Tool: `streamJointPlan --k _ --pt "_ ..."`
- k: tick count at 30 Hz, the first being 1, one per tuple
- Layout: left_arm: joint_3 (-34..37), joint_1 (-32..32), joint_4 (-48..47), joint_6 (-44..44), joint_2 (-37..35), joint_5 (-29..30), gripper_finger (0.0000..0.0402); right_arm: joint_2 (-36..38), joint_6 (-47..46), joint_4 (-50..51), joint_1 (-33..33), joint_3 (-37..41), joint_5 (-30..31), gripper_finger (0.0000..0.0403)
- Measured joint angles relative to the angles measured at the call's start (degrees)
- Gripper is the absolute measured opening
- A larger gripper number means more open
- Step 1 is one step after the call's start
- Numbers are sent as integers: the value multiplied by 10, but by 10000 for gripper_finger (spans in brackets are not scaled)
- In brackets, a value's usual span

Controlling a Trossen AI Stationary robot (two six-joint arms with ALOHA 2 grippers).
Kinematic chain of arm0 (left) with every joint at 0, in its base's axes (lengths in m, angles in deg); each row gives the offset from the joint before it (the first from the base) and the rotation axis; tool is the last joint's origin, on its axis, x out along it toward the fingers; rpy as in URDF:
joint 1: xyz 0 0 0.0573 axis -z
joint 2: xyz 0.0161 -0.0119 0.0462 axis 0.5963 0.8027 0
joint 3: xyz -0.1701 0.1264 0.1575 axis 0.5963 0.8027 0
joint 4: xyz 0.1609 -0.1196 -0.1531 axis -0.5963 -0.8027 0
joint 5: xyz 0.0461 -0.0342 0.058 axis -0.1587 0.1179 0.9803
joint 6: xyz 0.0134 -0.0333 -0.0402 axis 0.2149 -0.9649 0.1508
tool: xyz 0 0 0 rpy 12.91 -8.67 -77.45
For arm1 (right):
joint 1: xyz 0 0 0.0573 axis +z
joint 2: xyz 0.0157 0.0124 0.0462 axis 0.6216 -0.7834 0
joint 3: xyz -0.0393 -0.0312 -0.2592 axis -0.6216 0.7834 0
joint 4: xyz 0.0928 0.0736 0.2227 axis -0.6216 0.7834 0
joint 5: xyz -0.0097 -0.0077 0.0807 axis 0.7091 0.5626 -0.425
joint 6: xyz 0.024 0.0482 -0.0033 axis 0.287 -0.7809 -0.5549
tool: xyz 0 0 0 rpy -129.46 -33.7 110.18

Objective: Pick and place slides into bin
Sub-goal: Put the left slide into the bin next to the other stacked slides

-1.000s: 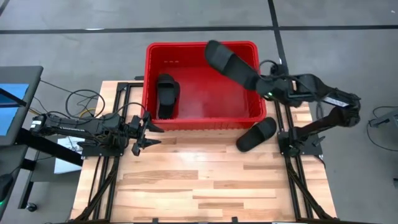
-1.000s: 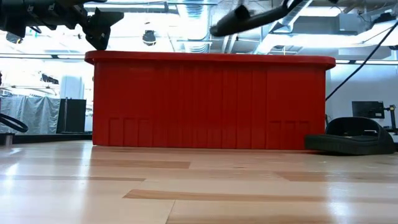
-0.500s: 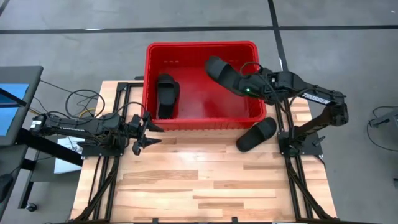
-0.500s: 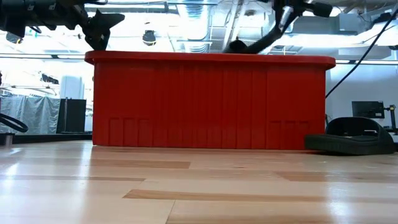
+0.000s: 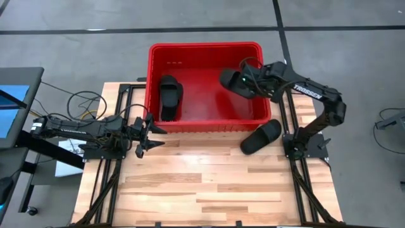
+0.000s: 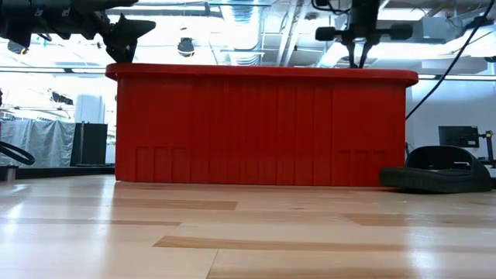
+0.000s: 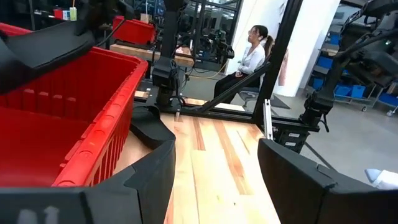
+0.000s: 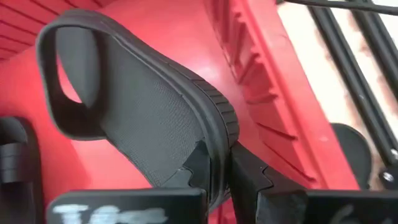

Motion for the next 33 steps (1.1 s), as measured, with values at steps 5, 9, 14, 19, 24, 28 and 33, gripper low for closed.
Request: streamJointPlan --k 5,9,14,19,24,28,33 --pt "0 0 0 0 0 0 219 -19 33 -22 -17 0 1 20" --pt "0 0 -7 0 0 0 219 -28 32 -41 -21 0 12 20" --pt "-2 0 -46 6 -1 -3 219 -26 44 -95 -21 0 42 20" --pt "-3 0 -61 10 -1 -4 219 -24 49 -88 -24 0 51 20" --pt "-2 0 -54 0 -1 -19 219 -24 59 -83 -26 0 49 20" --pt "-1 0 -37 -18 -1 -20 219 -24 77 -84 -27 0 49 20" --pt "0 0 -34 -19 -1 -24 219 -24 107 -86 -30 0 51 20"
